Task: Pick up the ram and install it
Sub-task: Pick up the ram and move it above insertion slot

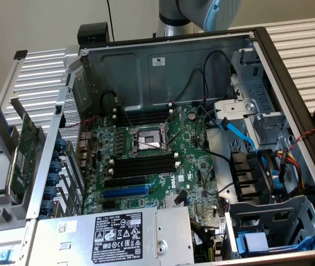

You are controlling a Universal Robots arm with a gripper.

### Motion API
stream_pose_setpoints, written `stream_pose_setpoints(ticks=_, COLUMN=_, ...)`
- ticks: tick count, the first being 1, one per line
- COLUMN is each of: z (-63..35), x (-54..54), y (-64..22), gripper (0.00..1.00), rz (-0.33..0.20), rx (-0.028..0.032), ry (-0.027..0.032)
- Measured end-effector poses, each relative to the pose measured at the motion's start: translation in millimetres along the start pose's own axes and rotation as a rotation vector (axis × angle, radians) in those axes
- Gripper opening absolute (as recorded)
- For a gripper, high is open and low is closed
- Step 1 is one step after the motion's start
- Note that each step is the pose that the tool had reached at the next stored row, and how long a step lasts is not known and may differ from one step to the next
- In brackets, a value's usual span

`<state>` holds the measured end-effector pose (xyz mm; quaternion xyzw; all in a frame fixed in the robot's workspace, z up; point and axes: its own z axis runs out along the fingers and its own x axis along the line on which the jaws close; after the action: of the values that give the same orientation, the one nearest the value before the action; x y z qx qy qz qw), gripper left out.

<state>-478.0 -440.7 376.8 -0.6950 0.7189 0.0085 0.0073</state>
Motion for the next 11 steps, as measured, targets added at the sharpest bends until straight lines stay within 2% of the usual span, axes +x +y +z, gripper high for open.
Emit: stream_pose_setpoints(ticks=11, z=7.1, x=-0.4, y=0.0, gripper=0.11, rz=0.0, rx=0.0001, ry=0.0015)
